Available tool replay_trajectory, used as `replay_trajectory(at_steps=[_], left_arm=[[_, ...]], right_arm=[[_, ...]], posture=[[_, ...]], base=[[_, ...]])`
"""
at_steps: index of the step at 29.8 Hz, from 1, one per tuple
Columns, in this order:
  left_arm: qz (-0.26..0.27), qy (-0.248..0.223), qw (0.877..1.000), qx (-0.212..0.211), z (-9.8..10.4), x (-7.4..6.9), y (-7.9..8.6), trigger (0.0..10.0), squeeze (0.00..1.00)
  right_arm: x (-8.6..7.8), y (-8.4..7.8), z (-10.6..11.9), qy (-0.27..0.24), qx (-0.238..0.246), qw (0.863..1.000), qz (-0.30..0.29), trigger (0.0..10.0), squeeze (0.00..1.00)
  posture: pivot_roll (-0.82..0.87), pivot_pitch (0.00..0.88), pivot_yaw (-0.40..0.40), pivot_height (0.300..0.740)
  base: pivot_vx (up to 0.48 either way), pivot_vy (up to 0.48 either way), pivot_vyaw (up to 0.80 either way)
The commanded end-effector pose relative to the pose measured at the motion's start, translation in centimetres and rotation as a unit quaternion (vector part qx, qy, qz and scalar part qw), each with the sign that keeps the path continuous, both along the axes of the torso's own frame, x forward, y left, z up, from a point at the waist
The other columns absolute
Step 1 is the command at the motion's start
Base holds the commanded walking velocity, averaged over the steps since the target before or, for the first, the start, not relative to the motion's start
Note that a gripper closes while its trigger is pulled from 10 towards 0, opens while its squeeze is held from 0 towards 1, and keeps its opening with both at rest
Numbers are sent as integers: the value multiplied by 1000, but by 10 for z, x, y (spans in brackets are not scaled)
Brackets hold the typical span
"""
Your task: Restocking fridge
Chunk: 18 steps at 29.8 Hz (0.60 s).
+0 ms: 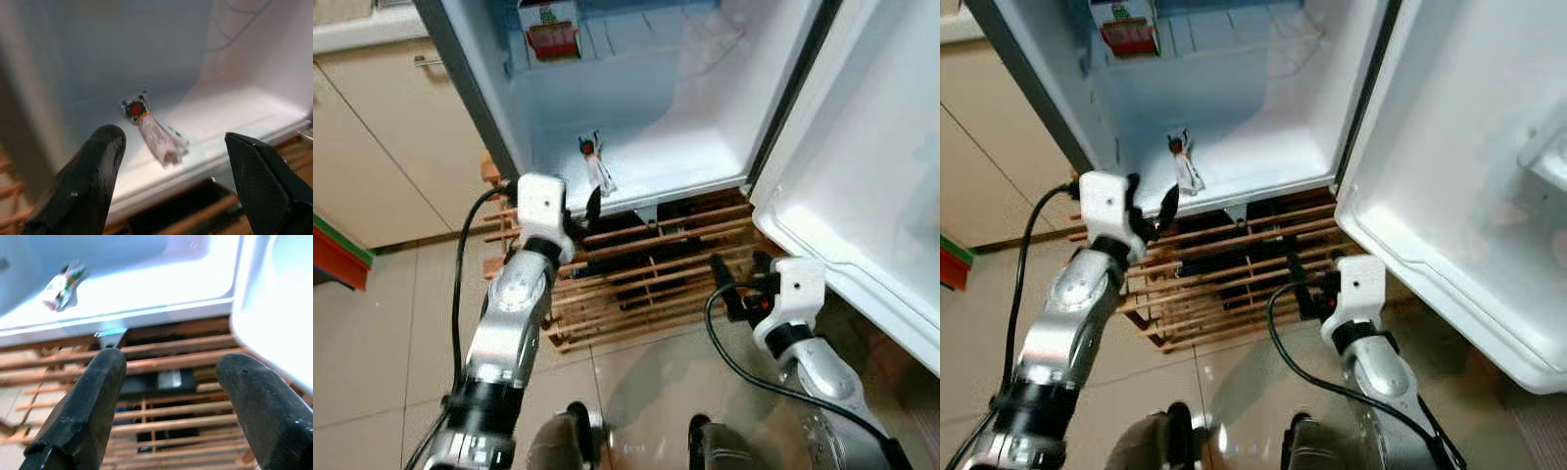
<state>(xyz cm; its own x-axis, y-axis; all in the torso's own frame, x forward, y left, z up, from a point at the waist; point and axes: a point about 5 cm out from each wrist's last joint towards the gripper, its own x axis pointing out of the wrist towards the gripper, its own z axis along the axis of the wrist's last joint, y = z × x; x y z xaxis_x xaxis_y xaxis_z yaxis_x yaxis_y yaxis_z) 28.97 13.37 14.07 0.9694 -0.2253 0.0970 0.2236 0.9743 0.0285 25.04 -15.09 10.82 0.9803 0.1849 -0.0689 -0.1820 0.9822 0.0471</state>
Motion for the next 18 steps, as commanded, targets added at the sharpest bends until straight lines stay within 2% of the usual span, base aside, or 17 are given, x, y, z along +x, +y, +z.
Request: replay_trajectory(at_steps=[1, 4, 5, 16, 18], left_arm=[[-7, -2, 1000, 8, 1, -15, -1, 10000, 0], [-8, -2, 1000, 20, -3, -27, -1, 10000, 0], [3, 10, 1000, 8, -7, -28, 1, 10000, 0], [36, 24, 999, -8, -4, -15, 0, 10000, 0], [38, 21, 999, 2, -3, -12, -1, 10000, 0]], right_arm=[[3, -7, -3, -2, -8, 1000, -16, 10000, 0], [7, -7, -4, -5, -5, 1000, -17, 10000, 0], [11, -7, -5, -5, -7, 1000, -16, 10000, 0], [23, -2, -7, -15, -6, 1000, -4, 10000, 0], [24, -2, -7, -17, -6, 1000, -4, 10000, 0]], posture=[[-74, 74, 34, 740], [-62, 66, 27, 740], [-47, 55, 20, 740], [-54, 41, 5, 740], [-56, 40, 6, 740]], base=[[0, 0, 0], [0, 0, 0], [0, 0, 0], [0, 421, 0], [0, 0, 0]])
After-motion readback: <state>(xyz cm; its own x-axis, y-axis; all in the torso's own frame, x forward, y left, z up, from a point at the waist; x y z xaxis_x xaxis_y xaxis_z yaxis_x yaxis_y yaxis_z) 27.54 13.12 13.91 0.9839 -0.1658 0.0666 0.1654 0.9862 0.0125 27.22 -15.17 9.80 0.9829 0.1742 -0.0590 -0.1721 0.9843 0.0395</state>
